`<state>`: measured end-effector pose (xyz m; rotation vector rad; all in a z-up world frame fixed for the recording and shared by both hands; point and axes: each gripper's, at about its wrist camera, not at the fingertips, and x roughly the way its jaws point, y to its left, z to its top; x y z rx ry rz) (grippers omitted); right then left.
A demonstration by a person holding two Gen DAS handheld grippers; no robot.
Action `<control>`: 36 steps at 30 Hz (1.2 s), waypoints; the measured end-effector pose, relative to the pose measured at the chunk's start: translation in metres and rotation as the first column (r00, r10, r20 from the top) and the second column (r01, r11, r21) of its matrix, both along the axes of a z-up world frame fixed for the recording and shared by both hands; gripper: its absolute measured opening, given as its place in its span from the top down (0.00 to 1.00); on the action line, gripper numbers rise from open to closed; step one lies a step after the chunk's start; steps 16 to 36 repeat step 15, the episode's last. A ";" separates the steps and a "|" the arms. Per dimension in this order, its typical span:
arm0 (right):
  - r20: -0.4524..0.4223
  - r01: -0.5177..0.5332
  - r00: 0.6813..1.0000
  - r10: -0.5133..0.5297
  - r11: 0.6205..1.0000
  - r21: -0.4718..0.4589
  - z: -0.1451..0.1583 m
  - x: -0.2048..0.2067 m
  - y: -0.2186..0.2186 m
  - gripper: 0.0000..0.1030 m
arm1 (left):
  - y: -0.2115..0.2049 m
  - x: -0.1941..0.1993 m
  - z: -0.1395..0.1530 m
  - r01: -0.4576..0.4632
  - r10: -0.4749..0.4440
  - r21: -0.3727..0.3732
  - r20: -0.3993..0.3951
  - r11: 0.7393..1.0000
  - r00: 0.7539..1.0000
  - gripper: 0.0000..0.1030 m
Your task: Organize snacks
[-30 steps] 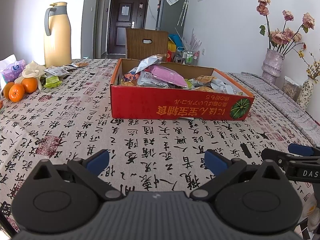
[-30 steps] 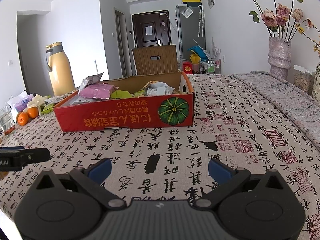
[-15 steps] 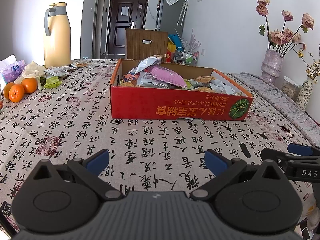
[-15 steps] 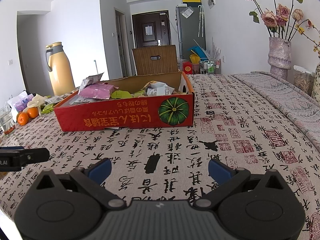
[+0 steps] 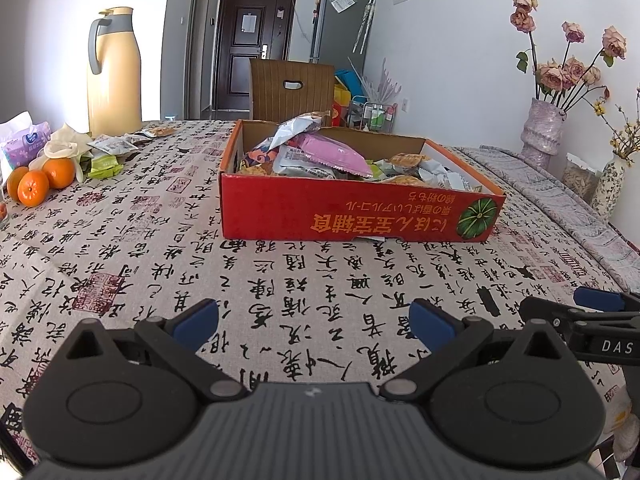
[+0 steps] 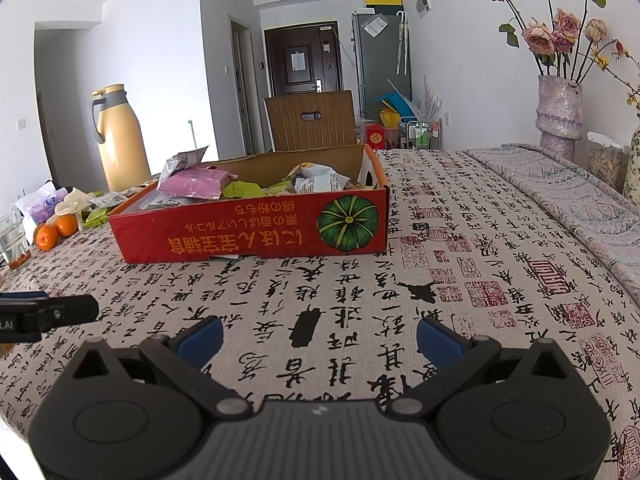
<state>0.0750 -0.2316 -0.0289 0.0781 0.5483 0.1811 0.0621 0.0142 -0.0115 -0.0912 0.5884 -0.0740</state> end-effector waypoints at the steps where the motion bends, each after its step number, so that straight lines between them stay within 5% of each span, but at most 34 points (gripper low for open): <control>1: 0.000 0.000 1.000 0.000 1.000 0.000 0.000 0.000 0.000 0.00 | 0.000 0.000 0.000 0.001 -0.001 0.000 0.000 1.000 1.000 0.00; 36: -0.004 -0.001 1.000 0.001 1.000 -0.002 -0.001 0.000 0.001 0.00 | -0.001 -0.001 0.003 0.013 -0.013 -0.006 0.016 1.000 1.000 0.00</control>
